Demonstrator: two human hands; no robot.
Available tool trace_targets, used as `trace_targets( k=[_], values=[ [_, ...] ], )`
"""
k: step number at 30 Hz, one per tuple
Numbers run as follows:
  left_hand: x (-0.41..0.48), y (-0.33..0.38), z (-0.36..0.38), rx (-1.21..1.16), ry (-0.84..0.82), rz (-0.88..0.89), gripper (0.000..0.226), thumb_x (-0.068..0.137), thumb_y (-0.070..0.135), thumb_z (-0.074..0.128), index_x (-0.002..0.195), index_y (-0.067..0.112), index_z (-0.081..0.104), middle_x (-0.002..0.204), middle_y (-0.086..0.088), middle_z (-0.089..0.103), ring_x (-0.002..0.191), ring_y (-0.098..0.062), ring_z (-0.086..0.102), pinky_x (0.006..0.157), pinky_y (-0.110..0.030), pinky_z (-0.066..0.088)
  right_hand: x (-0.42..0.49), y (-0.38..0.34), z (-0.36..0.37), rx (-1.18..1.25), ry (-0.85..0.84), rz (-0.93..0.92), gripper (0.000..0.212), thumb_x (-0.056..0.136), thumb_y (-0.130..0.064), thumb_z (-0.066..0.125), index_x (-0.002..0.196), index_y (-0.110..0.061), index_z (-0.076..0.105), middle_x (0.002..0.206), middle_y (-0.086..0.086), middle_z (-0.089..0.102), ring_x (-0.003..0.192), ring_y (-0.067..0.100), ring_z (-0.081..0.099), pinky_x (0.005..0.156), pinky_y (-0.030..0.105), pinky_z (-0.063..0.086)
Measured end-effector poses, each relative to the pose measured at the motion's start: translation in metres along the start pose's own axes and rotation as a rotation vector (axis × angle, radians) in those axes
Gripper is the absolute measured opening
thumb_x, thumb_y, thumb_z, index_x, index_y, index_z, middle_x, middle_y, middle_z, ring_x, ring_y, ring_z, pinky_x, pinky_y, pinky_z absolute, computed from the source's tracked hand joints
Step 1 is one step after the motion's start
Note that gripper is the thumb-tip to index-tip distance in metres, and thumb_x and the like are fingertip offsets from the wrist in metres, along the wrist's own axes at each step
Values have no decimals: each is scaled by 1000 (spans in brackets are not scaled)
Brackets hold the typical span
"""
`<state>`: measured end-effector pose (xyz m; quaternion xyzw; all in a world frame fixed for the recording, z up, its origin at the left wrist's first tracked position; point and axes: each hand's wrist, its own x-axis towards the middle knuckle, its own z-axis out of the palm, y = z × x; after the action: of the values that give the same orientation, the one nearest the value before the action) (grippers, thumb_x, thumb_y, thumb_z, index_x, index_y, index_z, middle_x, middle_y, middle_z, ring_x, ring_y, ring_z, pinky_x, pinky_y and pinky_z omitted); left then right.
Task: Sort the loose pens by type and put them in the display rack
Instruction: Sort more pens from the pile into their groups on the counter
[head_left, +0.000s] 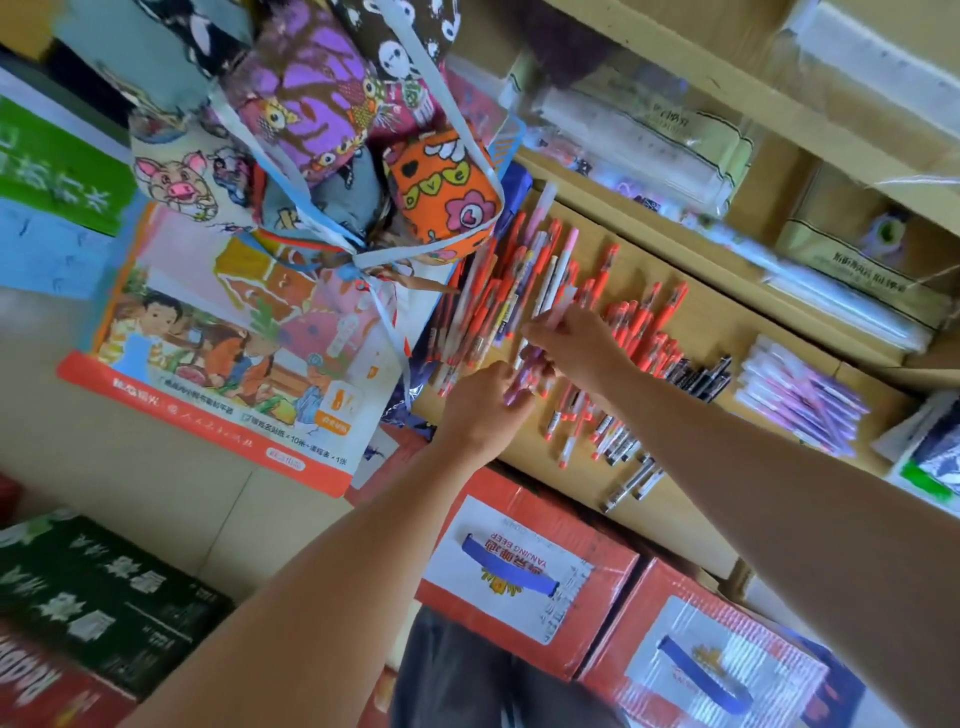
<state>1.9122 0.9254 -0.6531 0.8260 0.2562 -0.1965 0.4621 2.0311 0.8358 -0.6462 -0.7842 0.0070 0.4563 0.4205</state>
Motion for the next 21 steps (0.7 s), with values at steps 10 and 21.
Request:
trace_targets(
  k=[10,21],
  values=[
    [1,-31,-6,-46,169,-113,31,103,28,31,96,5,50,79,-14,65,69,-30,64,64,-50,51,38,-10,-8,-807,137,-473,51,92,-18,55,141,-19,42,144,7,38,126,28,44,100,40,43],
    [5,-32,-6,-36,150,-101,25,102,29,31,102,11,48,77,-8,65,66,-25,64,61,-49,53,47,-24,-5,-1049,142,-493,62,89,-16,55,147,-16,34,154,4,28,140,29,26,109,44,32]
  ],
)
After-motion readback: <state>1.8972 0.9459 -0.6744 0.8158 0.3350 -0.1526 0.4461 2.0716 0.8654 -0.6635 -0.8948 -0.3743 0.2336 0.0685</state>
